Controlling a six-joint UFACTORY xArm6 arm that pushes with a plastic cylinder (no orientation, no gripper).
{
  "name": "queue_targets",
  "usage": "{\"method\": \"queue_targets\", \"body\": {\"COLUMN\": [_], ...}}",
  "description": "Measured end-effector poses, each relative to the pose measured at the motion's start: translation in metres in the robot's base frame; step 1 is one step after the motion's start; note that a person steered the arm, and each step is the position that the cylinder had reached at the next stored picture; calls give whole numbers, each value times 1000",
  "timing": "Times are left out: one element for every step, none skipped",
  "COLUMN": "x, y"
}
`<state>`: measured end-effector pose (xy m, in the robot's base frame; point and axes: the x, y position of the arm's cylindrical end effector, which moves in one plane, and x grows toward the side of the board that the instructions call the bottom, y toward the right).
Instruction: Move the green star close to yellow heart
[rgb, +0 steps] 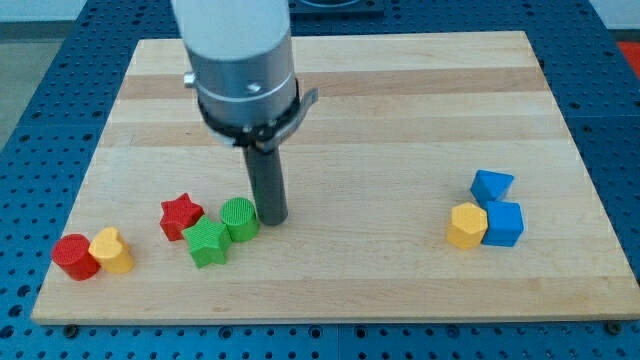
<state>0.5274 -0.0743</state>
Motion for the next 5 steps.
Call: {"method": "queue_targets", "body": {"x": [39, 47, 47, 47, 47], "y": [-29, -49, -70, -85, -95]}}
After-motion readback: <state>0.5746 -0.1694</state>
